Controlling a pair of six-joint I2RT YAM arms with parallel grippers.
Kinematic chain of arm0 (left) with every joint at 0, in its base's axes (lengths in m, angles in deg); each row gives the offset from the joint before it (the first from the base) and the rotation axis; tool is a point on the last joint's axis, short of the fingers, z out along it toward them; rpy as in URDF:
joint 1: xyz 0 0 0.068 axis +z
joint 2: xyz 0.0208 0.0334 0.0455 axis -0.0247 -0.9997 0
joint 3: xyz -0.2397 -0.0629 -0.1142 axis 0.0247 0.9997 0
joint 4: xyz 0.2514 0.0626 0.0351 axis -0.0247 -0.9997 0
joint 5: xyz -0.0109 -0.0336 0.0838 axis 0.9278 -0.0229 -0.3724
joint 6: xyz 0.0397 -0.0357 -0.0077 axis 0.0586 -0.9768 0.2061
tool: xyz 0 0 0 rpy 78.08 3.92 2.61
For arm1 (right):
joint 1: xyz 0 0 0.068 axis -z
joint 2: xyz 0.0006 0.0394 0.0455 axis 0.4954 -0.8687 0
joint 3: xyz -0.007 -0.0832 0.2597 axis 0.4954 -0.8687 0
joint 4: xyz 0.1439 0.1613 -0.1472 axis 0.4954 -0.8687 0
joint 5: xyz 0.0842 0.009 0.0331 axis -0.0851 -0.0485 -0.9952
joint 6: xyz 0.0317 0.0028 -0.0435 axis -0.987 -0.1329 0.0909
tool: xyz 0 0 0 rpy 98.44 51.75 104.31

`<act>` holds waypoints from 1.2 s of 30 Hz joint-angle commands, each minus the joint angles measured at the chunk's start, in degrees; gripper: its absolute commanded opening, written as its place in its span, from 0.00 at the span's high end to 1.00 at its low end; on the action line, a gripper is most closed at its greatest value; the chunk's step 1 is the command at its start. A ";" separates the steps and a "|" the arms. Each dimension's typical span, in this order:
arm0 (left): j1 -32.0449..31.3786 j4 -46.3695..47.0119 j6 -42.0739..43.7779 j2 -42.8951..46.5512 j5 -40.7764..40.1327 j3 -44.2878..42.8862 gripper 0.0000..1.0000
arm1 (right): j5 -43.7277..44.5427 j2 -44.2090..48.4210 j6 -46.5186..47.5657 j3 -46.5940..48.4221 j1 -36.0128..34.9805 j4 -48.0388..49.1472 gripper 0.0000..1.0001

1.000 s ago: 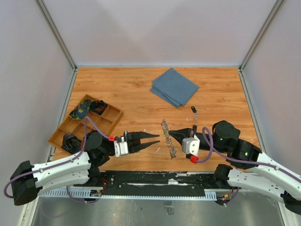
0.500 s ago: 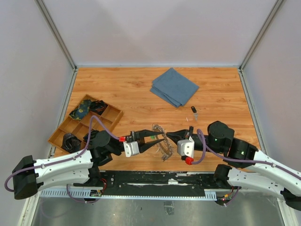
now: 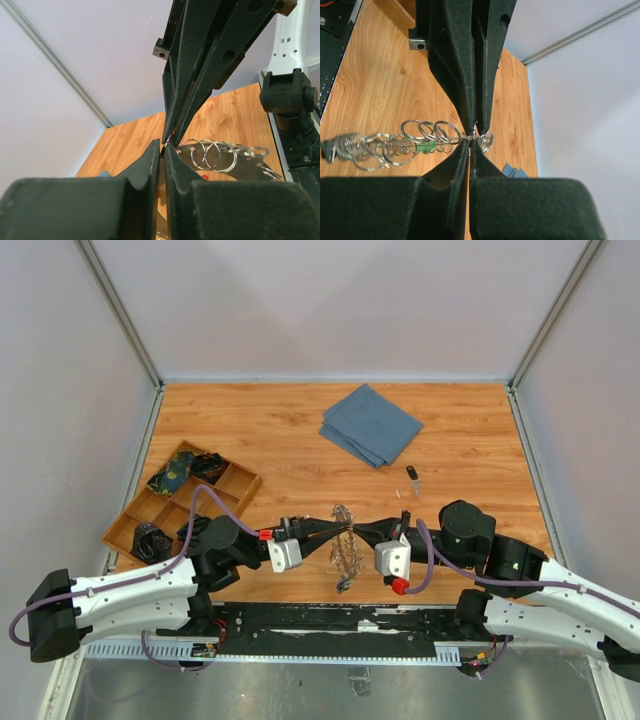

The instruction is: Put the keys on the keyring

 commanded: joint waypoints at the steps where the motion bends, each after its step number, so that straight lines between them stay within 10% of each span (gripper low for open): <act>1: -0.32 -1.04 1.14 -0.27 -1.63 -2.39 0.95 | 0.21 0.71 1.03 2.25 -1.45 2.33 1.00; 11: -0.58 -2.89 7.14 2.14 0.06 -1.11 1.00 | 5.09 4.25 -1.81 0.35 -1.74 3.28 0.66; 23: -0.66 -4.86 18.11 4.23 -4.66 1.83 1.00 | 32.71 1.34 -21.49 1.49 0.47 -3.44 0.59; 36: -0.47 -3.69 -6.05 -1.83 -26.26 0.11 1.00 | 7.45 -20.45 -54.14 6.80 43.72 -11.51 0.55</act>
